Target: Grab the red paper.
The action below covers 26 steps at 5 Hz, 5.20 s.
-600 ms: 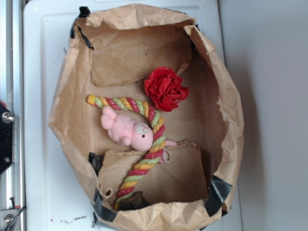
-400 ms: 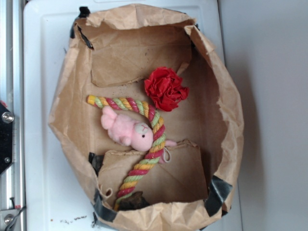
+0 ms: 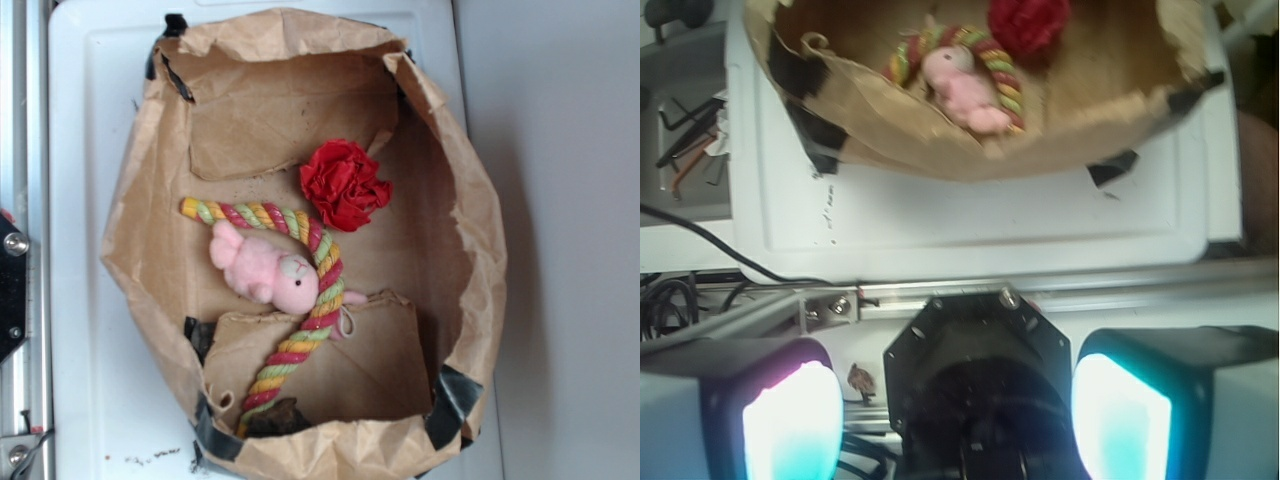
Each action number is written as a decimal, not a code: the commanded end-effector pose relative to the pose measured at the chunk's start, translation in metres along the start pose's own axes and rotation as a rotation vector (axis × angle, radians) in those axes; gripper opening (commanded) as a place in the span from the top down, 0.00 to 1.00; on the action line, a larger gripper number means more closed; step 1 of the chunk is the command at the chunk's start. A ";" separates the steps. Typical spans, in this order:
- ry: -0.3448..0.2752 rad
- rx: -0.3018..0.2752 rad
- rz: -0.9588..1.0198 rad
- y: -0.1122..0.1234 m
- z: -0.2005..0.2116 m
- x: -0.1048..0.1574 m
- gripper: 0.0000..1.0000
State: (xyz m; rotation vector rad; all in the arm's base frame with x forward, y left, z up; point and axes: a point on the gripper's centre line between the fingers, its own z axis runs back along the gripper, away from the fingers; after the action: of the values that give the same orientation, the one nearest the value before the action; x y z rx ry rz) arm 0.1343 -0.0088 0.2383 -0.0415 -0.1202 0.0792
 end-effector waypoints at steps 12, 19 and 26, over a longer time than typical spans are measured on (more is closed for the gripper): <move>-0.138 0.095 0.152 0.043 -0.076 0.119 0.00; -0.171 0.142 0.216 0.053 -0.120 0.129 0.00; -0.263 0.107 0.450 0.060 -0.125 0.132 0.00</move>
State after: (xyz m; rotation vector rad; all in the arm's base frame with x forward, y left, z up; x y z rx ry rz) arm 0.2739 0.0561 0.1155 0.0673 -0.3254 0.5346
